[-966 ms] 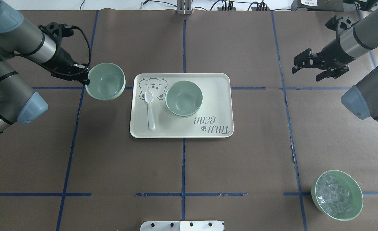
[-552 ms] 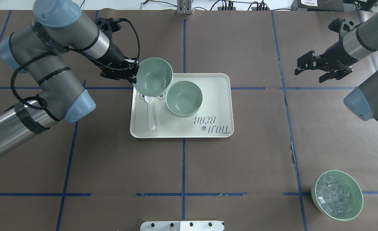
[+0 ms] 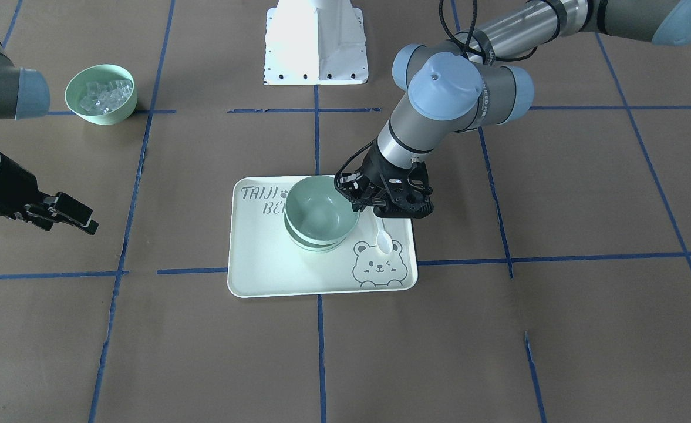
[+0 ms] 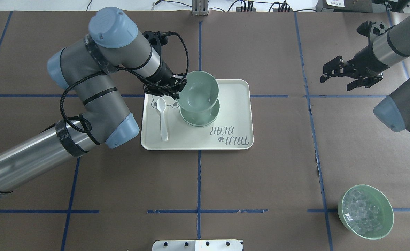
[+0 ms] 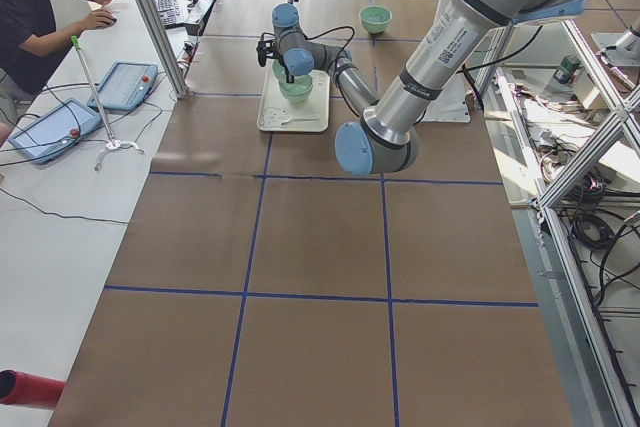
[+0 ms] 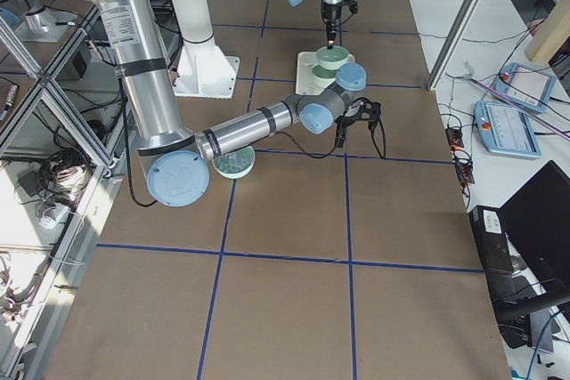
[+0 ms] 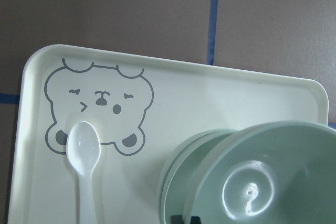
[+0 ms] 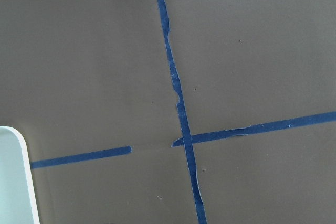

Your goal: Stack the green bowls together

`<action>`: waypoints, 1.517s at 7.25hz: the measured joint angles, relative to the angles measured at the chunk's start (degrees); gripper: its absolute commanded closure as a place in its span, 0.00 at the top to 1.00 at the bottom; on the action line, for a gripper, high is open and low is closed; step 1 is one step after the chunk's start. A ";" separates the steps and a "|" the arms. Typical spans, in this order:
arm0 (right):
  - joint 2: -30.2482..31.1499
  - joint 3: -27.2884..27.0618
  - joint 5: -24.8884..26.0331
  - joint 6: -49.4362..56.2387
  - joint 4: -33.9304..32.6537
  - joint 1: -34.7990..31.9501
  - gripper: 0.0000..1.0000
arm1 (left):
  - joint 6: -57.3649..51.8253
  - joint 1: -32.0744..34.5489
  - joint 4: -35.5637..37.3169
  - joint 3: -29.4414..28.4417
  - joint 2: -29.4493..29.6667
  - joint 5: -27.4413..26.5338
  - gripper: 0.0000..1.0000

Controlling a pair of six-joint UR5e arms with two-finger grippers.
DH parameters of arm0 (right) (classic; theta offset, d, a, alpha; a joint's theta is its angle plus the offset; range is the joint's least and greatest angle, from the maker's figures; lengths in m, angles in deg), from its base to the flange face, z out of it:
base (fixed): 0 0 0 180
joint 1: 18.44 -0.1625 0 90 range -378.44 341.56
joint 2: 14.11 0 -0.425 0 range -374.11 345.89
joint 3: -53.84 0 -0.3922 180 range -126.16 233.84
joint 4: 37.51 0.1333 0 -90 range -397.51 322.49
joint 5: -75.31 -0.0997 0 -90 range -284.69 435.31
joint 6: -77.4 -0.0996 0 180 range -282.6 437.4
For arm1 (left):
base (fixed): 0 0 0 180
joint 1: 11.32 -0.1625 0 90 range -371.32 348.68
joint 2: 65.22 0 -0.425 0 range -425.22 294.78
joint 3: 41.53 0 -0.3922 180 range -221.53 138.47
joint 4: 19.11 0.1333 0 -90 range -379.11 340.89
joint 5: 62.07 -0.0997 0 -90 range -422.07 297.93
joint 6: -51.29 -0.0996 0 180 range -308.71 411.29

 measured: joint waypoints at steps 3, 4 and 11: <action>-0.10 -0.03 0.00 0.00 0.00 0.00 1.00 | 0.01 -1.44 0.00 -0.12 -0.21 -0.59 1.00; -0.10 -0.15 0.00 0.00 -0.01 0.00 1.00 | -0.16 -2.19 -0.02 -0.14 -0.44 -2.22 1.00; 4.05 0.42 -0.05 18.06 -3.86 -7.12 1.00 | -29.68 13.95 0.37 18.98 -24.82 0.59 1.00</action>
